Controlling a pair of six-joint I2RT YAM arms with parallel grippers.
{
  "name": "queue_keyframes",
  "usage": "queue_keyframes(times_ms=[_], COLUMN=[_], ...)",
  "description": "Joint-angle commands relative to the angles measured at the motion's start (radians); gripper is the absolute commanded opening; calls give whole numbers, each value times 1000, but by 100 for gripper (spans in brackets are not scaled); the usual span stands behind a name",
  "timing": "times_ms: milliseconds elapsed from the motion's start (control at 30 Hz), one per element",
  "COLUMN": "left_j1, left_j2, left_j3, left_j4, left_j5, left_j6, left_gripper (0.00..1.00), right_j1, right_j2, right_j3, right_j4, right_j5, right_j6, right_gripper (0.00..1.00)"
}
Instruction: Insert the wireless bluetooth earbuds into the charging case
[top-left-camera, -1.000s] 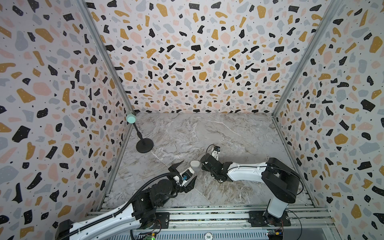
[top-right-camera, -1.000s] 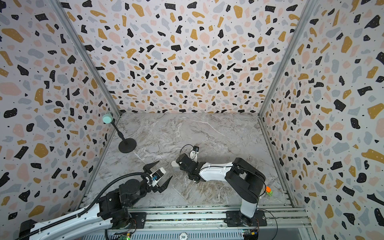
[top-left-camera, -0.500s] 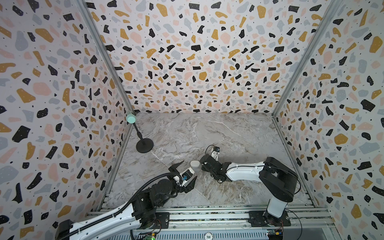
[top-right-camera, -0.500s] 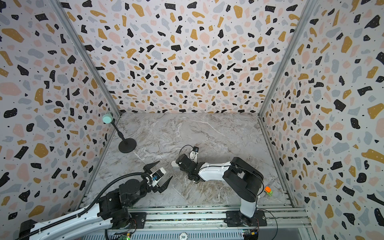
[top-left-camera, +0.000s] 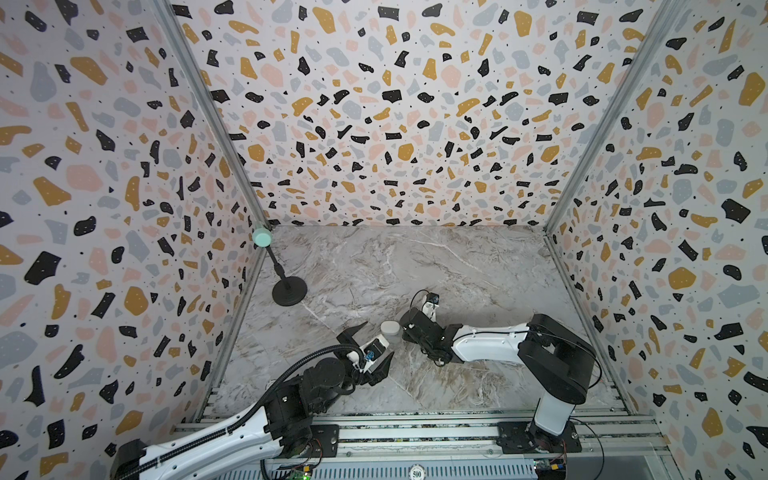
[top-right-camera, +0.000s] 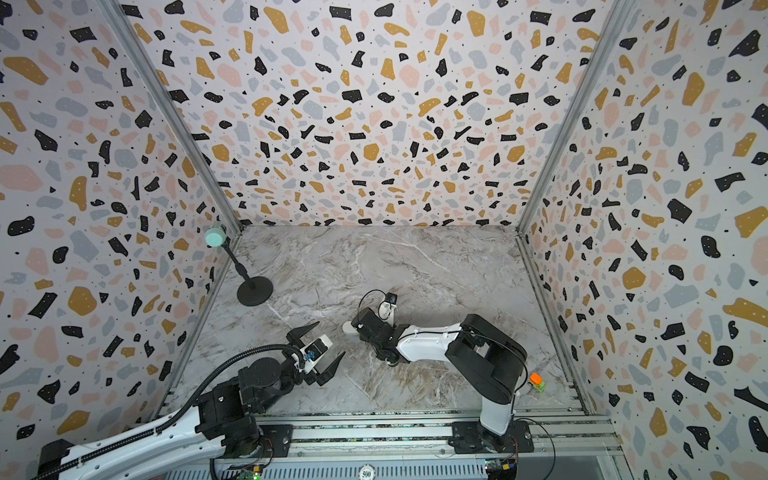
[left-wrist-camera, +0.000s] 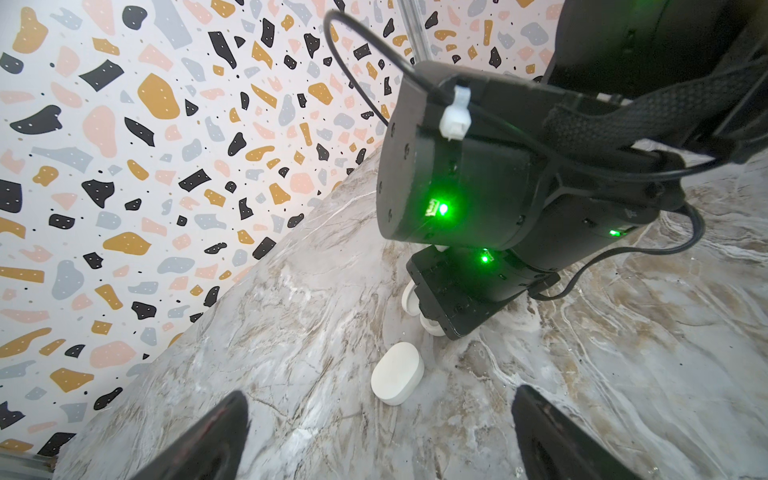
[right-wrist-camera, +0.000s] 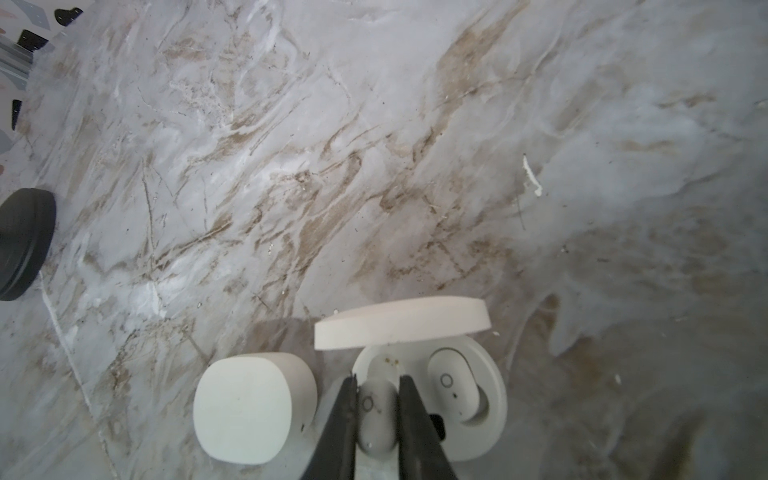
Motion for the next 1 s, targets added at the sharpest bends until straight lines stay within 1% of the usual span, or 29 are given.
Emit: queue_keyframes(times_ms=[0, 967], left_j1=[7, 16], left_j2=[-1, 17], left_j3=[-1, 1], left_j4=[41, 46], left_j5=[4, 21], left_j6=[-7, -7], left_gripper=[100, 100], right_j1=[-2, -22], right_j2=[-19, 10], right_j3=[14, 3], right_j4=[8, 37], right_j5=[17, -5], right_j6=[8, 19], right_gripper=[2, 2])
